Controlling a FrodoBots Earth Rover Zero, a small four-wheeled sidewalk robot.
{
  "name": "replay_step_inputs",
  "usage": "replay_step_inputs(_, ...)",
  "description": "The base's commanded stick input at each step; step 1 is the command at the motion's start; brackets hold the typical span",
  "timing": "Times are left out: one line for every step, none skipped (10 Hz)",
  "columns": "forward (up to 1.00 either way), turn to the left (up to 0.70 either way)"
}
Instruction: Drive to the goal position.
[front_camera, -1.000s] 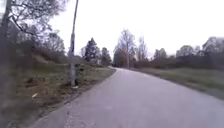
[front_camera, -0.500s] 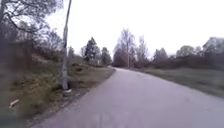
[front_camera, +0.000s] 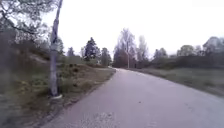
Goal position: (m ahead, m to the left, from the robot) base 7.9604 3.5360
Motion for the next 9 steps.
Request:
replay_step_inputs(1.0,-0.4)
replay_step_inputs(1.0,-0.34)
replay_step_inputs(1.0,0.0)
replay_step_inputs(1.0,0.0)
replay_step_inputs(1.0,0.0)
replay_step_inputs(1.0,0.0)
replay_step_inputs(1.0,0.0)
replay_step_inputs(1.0,0.0)
replay_step_inputs(1.0,0.0)
